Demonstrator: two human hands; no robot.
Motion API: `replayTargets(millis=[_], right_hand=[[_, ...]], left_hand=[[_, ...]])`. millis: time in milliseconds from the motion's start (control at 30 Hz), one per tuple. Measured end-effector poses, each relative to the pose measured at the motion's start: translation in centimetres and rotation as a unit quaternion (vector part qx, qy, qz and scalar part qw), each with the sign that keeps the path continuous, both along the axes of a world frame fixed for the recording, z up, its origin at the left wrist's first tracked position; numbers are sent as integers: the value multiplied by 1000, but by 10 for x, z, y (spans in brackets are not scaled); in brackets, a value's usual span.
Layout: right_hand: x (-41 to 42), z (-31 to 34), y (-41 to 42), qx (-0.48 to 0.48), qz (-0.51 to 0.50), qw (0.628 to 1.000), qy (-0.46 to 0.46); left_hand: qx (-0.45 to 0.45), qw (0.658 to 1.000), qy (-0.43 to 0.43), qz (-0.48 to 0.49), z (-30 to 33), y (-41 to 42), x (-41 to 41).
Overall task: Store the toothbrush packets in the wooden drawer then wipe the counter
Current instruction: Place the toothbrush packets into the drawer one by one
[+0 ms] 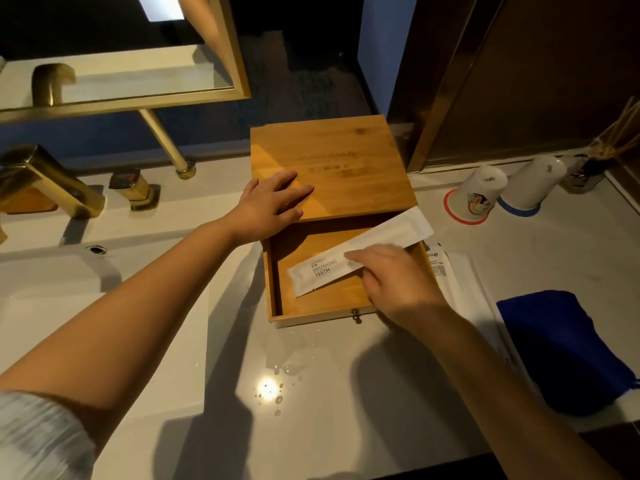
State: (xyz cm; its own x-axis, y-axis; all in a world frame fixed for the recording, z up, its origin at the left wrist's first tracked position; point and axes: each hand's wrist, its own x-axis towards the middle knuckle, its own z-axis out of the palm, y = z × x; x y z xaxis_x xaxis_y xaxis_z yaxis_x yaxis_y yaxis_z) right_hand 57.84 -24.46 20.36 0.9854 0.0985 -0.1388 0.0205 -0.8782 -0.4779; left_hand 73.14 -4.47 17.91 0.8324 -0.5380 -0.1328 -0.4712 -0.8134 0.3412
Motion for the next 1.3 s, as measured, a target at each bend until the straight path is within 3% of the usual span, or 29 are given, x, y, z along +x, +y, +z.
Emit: replayTargets(millis=[67, 133, 233, 367, 533, 733, 900, 1133, 1300], right_hand=[[12, -5, -17, -111, 67, 990, -53], [26, -11, -27, -191, 135, 971, -44], [39, -17, -22, -239, 169, 954, -68], [45, -25, -5, -233, 189, 951, -73], [35, -38, -3, -145, 126, 979, 67], [27, -43, 4, -159, 106, 968, 164], [35, -50, 9, -196, 99, 959, 178], [37, -45, 1, -183, 102, 963, 168], [28, -51, 2, -158, 98, 958, 218]], left_hand=[[-2, 1000, 1, 1, -1, 0, 0], [-2, 1000, 2, 0, -1, 0, 1], [0, 1000, -2, 0, -3, 1, 2], [-2, 1000, -6, 1, -3, 0, 2], [-5, 1000, -7, -1, -2, 0, 0], [-6, 1000, -14, -1, -2, 0, -1], [-8, 1000, -16, -2, -2, 0, -1], [-7, 1000, -15, 0, -2, 0, -2], [-8, 1000, -23, -2, -4, -1, -2]])
